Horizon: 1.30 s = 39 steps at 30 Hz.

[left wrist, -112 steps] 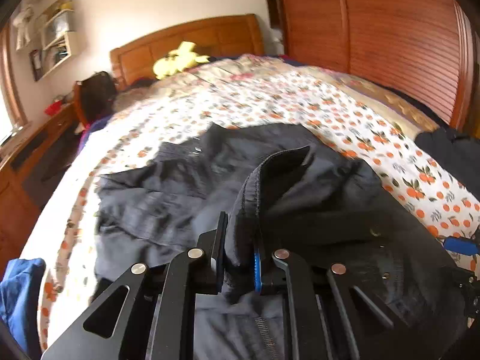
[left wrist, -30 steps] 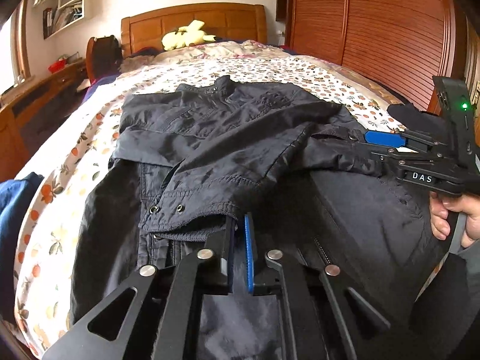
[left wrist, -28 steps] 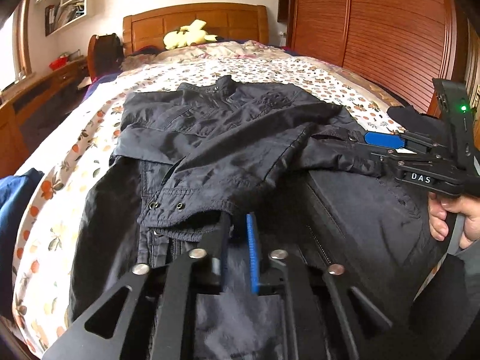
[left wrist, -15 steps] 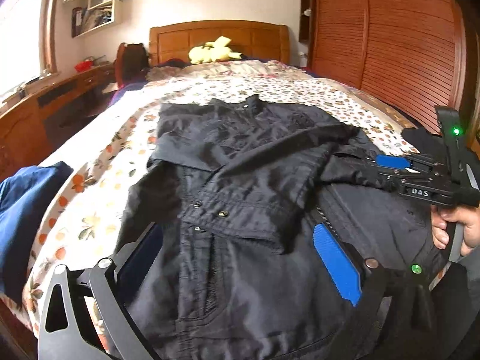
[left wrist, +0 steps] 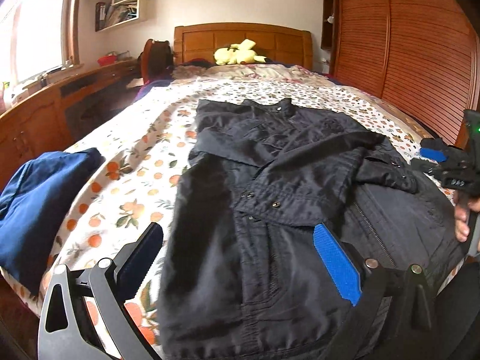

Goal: Fold large clothes
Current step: 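Move the right tool to the jacket hem, then close the right tool on the hem while the left tool grasps the hem too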

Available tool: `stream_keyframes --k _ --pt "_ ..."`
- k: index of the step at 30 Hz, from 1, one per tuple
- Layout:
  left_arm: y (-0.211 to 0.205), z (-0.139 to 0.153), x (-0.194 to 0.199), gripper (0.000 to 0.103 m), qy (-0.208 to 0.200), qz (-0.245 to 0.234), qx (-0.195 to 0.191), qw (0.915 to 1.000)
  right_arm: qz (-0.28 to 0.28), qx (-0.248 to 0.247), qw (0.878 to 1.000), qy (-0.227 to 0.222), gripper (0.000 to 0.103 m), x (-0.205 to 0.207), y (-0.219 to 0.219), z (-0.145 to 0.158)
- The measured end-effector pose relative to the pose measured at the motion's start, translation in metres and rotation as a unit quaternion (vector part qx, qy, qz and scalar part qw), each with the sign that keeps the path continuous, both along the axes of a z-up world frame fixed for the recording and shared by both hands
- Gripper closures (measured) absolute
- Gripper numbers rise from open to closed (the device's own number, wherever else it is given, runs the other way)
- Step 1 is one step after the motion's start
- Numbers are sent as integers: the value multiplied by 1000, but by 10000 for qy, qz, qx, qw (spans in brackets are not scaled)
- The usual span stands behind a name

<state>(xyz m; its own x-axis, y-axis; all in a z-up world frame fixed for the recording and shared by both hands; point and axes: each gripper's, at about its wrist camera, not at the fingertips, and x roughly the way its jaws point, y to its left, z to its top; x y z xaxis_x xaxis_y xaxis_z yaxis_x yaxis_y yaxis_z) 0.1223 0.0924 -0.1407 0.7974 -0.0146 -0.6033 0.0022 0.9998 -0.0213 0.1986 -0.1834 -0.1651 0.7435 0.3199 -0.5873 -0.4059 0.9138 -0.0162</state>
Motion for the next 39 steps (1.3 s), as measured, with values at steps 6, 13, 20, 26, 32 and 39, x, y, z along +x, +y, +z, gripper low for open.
stream_keyframes --k 6,13,20,26,32,39 --pt "17 -8 -6 2 84 102 22 9999 -150 -308 9993 113 20 -18 -24 -6" --pt "36 -17 -10 2 161 181 -50 9997 -581 -398 9966 437 21 -45 -69 -23" --pt "45 -23 -13 2 220 194 -97 9995 -833 -368 9927 791 32 -70 -98 -32" --pt "49 -26 -17 2 276 189 -106 9994 -920 -497 9885 1089 43 -77 -105 -44" --pt "52 -29 -23 2 366 125 -96 9992 -595 -329 9921 1053 80 -82 -97 -39" --pt "54 -32 -39 8 509 -133 -139 9985 -501 -410 9928 1010 77 -82 -87 -34"
